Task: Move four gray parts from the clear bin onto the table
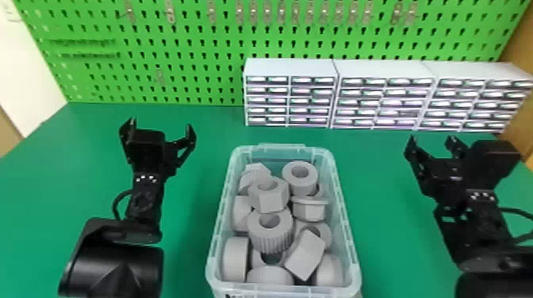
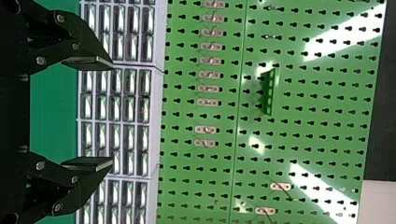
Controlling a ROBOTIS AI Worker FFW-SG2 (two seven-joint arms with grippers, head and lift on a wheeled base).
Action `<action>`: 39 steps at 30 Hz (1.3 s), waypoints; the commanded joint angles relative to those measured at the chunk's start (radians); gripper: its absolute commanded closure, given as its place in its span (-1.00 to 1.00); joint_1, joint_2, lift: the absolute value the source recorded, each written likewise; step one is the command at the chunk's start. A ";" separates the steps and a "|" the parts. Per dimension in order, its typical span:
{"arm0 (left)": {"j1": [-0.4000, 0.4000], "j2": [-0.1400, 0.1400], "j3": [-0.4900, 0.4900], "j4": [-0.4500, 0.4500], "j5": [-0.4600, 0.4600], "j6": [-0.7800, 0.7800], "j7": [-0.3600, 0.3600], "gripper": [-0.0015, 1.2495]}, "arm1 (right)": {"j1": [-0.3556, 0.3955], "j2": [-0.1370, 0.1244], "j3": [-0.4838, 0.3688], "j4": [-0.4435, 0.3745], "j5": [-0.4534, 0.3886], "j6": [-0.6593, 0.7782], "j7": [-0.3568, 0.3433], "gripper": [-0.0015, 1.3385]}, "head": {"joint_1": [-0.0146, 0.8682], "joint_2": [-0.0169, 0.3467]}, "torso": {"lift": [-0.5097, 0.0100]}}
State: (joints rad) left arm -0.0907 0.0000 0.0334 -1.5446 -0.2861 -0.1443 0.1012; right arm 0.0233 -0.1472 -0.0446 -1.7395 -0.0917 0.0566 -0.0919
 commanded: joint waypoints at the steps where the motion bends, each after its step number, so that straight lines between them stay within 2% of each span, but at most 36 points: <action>1: 0.000 -0.003 -0.007 -0.015 -0.053 -0.004 0.000 -0.84 | 0.000 0.000 0.000 0.000 -0.002 0.002 0.000 -0.20 | 0.60 -0.51 | 0.76; 6: 0.003 -0.003 -0.010 -0.025 -0.093 -0.011 0.000 -0.84 | 0.001 0.000 0.003 0.000 -0.003 0.002 0.000 -0.20 | 0.60 -0.51 | 0.76; 9: 0.003 -0.003 -0.006 -0.025 -0.085 -0.012 0.000 -0.84 | 0.001 0.000 0.005 0.000 -0.003 0.003 0.000 -0.20 | 0.60 -0.51 | 0.76; 11: 0.005 -0.003 -0.003 -0.025 -0.051 -0.012 0.000 -0.84 | 0.000 0.000 0.006 0.000 -0.003 0.003 0.000 -0.20 | 0.60 -0.51 | 0.76; 19: 0.000 -0.003 0.017 0.011 0.185 -0.012 0.000 -0.84 | -0.003 0.000 0.012 0.000 -0.002 0.008 0.000 -0.20 | 0.60 -0.51 | 0.76; 39: -0.007 -0.003 0.033 0.043 0.291 -0.011 -0.023 -0.84 | 0.000 -0.002 0.015 0.000 -0.010 0.016 0.001 -0.20 | 0.60 -0.51 | 0.76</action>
State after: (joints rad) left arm -0.1003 0.0000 0.0629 -1.5082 -0.0169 -0.1549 0.0825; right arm 0.0276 -0.1473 -0.0324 -1.7395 -0.1006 0.0715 -0.0905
